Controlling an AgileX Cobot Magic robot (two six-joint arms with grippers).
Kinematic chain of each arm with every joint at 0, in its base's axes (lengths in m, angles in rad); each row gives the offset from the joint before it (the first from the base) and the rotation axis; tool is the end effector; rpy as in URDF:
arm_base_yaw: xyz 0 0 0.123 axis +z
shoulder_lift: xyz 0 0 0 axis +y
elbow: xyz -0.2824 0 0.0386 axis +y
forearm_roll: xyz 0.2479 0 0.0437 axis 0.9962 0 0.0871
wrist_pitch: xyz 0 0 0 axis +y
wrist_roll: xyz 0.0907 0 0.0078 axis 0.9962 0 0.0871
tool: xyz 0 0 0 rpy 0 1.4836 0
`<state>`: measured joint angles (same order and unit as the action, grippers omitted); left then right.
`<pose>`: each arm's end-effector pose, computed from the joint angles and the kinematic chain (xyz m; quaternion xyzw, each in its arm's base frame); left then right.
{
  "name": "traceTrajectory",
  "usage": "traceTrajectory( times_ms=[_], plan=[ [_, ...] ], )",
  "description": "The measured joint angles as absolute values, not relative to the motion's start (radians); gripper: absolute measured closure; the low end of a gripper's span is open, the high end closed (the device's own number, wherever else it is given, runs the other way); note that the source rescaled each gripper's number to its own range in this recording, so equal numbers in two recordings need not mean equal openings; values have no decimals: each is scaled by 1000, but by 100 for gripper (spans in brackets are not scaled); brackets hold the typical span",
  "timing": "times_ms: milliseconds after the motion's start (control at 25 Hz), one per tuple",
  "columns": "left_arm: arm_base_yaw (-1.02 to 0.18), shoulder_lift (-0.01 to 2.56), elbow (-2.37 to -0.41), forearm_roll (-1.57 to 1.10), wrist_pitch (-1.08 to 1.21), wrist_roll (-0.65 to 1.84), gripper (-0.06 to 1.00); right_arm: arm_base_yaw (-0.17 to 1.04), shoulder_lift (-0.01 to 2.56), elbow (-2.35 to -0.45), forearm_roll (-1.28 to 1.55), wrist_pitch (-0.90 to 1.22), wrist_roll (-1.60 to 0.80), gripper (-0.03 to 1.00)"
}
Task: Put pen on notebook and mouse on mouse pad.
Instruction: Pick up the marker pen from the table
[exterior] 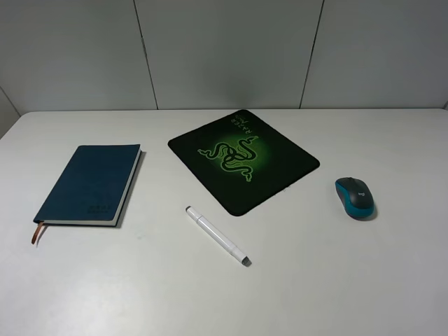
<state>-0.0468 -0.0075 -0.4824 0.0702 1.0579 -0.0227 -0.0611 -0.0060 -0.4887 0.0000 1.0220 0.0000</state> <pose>-0.0037 0.0057 0.2726 0.0092 0.8546 0.0171 0.5190 -0.0029 0.0002 0.2772 0.0258 0.8440 -0.0164 0.5355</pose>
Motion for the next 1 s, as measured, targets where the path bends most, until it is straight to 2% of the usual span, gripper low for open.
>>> traceTrajectory(
  times_ms=[1000],
  plan=[
    [-47, -8, -499, 86, 1069, -23, -5, -61, -6, -489, 0, 1022, 0, -3]
  ],
)
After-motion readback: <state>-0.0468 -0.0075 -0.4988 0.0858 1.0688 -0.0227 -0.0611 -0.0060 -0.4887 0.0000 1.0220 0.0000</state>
